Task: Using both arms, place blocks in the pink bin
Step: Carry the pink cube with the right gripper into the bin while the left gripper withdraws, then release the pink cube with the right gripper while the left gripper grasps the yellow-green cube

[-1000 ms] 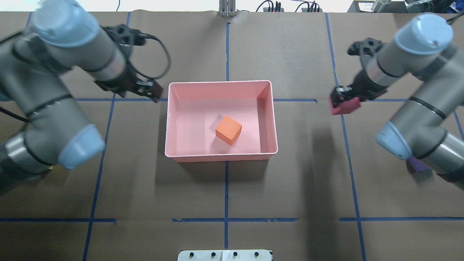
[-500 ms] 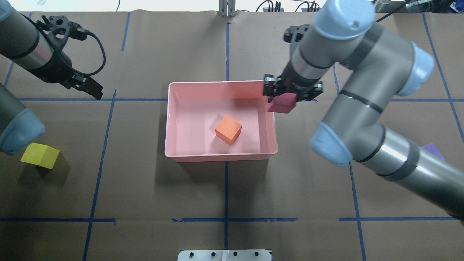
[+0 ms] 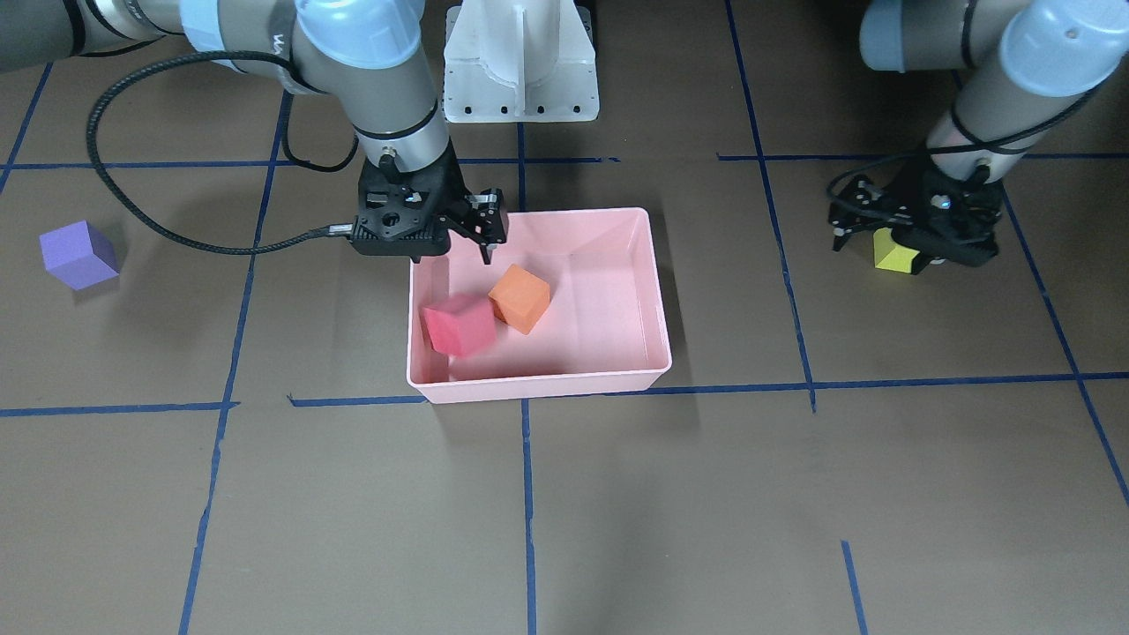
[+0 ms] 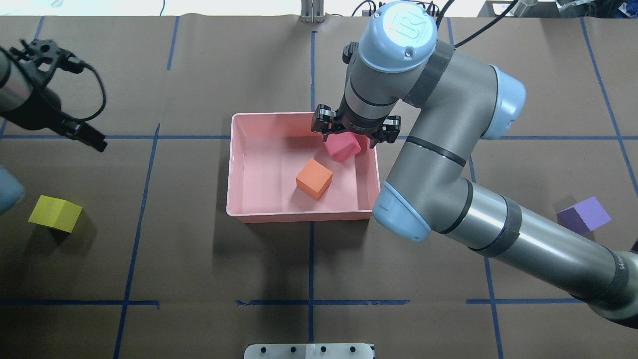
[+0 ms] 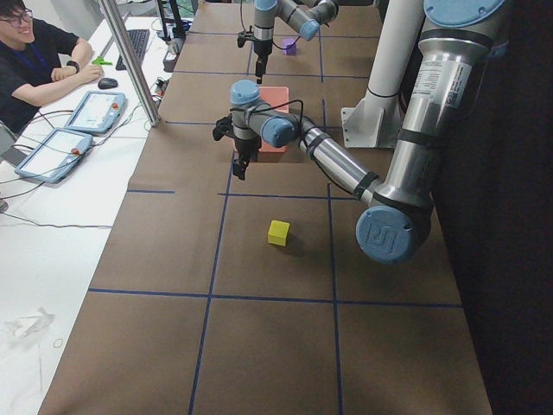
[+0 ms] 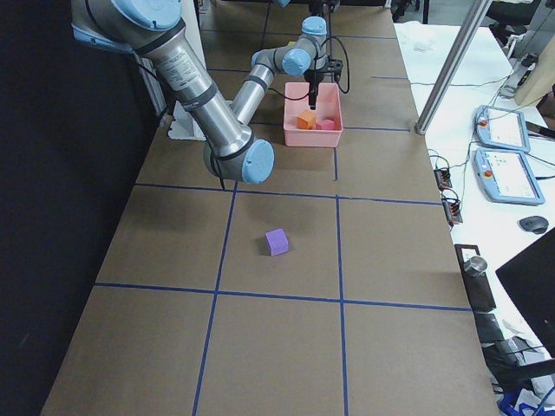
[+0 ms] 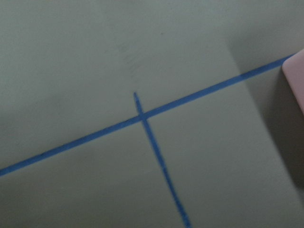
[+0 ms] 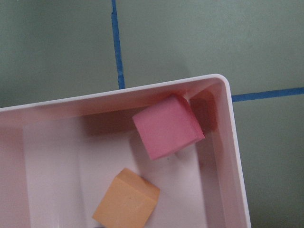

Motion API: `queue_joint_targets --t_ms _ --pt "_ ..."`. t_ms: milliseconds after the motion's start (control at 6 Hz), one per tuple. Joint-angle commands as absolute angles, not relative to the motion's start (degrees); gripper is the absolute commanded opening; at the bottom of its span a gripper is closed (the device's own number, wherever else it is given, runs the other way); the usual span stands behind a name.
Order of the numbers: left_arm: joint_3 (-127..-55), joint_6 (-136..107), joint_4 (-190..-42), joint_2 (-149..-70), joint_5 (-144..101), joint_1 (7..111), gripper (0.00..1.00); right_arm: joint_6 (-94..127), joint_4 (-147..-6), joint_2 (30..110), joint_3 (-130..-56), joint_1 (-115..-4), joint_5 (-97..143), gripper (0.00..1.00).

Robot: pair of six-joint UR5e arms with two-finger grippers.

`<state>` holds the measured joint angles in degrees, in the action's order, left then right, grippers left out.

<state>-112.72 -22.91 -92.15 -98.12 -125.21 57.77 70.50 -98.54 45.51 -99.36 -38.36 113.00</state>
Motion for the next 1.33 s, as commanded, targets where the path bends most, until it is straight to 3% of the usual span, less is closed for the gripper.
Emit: queue_joint_targets --t_ms 0,333,667,1167 --pt "-114.0 -24.9 -106.3 -83.1 -125.3 58.4 1.00 63.3 -100.4 46.2 -99.1 -41.6 115.7 1.00" --pt "-103.8 -37.5 -130.8 -76.5 -121.0 57.9 1.00 53.7 -101.5 51.2 -102.1 -47.3 120.1 1.00" --pt "-100.2 -43.2 -133.9 -78.6 -118.2 55.6 1.00 49.8 -101.5 56.3 -106.6 -49.3 121.3 1.00" --pt "-101.3 -48.6 -133.6 -79.5 -118.2 49.7 1.00 49.7 -101.5 56.7 -106.6 -49.4 121.2 1.00"
